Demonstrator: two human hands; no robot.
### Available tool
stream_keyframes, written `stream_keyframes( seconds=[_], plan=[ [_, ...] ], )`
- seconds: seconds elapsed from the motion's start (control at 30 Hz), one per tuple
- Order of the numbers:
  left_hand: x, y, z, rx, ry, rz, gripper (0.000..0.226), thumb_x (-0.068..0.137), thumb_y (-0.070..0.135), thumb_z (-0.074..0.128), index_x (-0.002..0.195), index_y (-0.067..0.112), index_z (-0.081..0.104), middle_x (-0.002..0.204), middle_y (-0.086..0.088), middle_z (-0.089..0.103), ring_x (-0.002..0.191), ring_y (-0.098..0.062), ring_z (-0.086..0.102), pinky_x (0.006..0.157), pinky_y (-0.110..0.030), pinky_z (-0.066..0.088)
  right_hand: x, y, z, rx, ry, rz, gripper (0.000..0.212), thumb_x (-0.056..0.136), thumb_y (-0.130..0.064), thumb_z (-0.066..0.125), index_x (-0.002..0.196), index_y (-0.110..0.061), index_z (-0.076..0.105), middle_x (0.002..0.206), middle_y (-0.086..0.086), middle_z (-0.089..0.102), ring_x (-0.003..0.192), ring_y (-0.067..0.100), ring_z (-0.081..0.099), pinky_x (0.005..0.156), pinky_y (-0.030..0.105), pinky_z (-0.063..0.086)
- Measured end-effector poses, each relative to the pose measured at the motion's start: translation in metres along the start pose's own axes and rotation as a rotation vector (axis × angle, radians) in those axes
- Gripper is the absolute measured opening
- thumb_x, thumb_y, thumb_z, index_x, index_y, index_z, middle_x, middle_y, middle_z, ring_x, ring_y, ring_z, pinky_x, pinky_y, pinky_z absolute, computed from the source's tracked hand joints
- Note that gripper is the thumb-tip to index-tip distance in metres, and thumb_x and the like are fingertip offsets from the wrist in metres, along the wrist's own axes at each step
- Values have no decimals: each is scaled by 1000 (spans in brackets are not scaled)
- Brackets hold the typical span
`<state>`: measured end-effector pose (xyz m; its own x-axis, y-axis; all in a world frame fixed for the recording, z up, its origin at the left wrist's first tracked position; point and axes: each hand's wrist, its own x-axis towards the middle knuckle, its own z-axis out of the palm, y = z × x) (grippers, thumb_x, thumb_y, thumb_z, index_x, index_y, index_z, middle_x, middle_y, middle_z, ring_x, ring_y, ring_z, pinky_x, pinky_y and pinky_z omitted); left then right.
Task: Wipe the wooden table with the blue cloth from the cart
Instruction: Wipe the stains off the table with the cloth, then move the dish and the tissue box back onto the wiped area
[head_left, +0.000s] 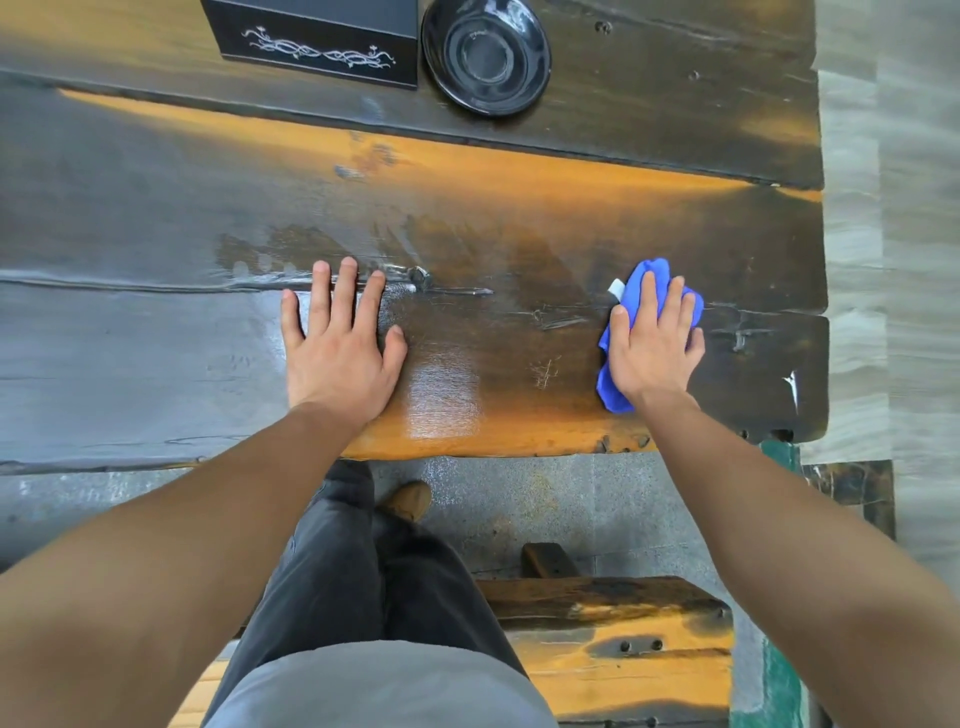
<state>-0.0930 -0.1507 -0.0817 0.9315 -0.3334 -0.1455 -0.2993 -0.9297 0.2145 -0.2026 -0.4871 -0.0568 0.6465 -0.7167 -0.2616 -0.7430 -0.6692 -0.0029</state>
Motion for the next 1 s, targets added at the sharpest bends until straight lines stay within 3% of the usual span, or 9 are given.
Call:
stream_keyframes(
  seconds=[0.13, 0.27, 0.37, 0.43, 0.5, 0.63, 0.77, 0.83, 1.0],
  plan=[
    [3, -3, -13, -65, -89, 7, 64, 102, 54, 30, 162, 32, 22, 173, 0, 16, 162, -23, 1, 127, -53, -1, -1, -21, -12, 59, 105, -74, 62, 101, -54, 24, 158, -28, 24, 170, 1, 13, 157, 22, 9, 121, 51, 14],
    [19, -28, -41, -108, -113, 136, 59, 93, 52, 45, 150, 34, 45, 159, 3, 43, 150, -23, 33, 110, -51, 27, 12, -77, -27, 232, 152, -186, 56, 100, -48, 35, 145, -16, 46, 152, 4, 46, 140, 27, 39, 111, 51, 33],
    [36, -60, -59, -214, -110, 188, 57, 91, 50, 46, 144, 28, 53, 150, 1, 53, 139, -25, 48, 104, -48, 34, 32, -126, -40, 344, 137, -171, 53, 99, -49, 37, 128, -10, 58, 129, 11, 61, 123, 33, 50, 102, 48, 40],
    [47, -84, -62, -161, -75, 158, 62, 89, 50, 47, 147, 26, 48, 155, -3, 46, 143, -28, 43, 109, -51, 32, 45, -158, -48, 476, 94, -145, 49, 99, -48, 39, 116, -8, 62, 116, 12, 65, 116, 34, 55, 100, 45, 43],
    [58, -107, -63, -83, -55, 51, 70, 91, 54, 46, 155, 26, 35, 165, -6, 30, 155, -29, 26, 118, -56, 22, 61, -187, -54, 570, 52, -108, 43, 101, -44, 44, 114, -7, 63, 115, 12, 66, 114, 31, 57, 99, 39, 42],
    [69, -136, -54, 22, -114, -8, 73, 100, 68, 23, 164, 35, 10, 174, -2, 6, 161, -25, -2, 124, -60, 3, 92, -230, -59, 729, -16, 14, 41, 102, -42, 47, 111, -6, 62, 106, 4, 64, 102, 24, 58, 83, 31, 39],
    [67, -139, -43, 88, -103, 0, 75, 101, 71, 16, 165, 35, 6, 174, 1, 7, 162, -25, -1, 125, -55, -4, 118, -256, -55, 841, -74, 160, 36, 101, -41, 50, 95, -6, 56, 89, 6, 60, 89, 27, 62, 76, 32, 44],
    [67, -139, -41, 99, -85, 5, 74, 101, 70, 19, 165, 35, 9, 174, 0, 9, 162, -26, 2, 124, -53, -4, 126, -264, -53, 919, -84, 238, 31, 100, -40, 53, 92, -10, 51, 89, 9, 63, 91, 30, 70, 81, 41, 54],
    [66, -141, -41, 93, -76, 15, 73, 102, 68, 20, 165, 35, 8, 174, -1, 9, 162, -27, 2, 125, -53, -4, 132, -274, -47, 987, -12, 356, 22, 100, -31, 55, 97, -9, 55, 96, 12, 73, 60, 11, 70, 72, 37, 61]
  ],
)
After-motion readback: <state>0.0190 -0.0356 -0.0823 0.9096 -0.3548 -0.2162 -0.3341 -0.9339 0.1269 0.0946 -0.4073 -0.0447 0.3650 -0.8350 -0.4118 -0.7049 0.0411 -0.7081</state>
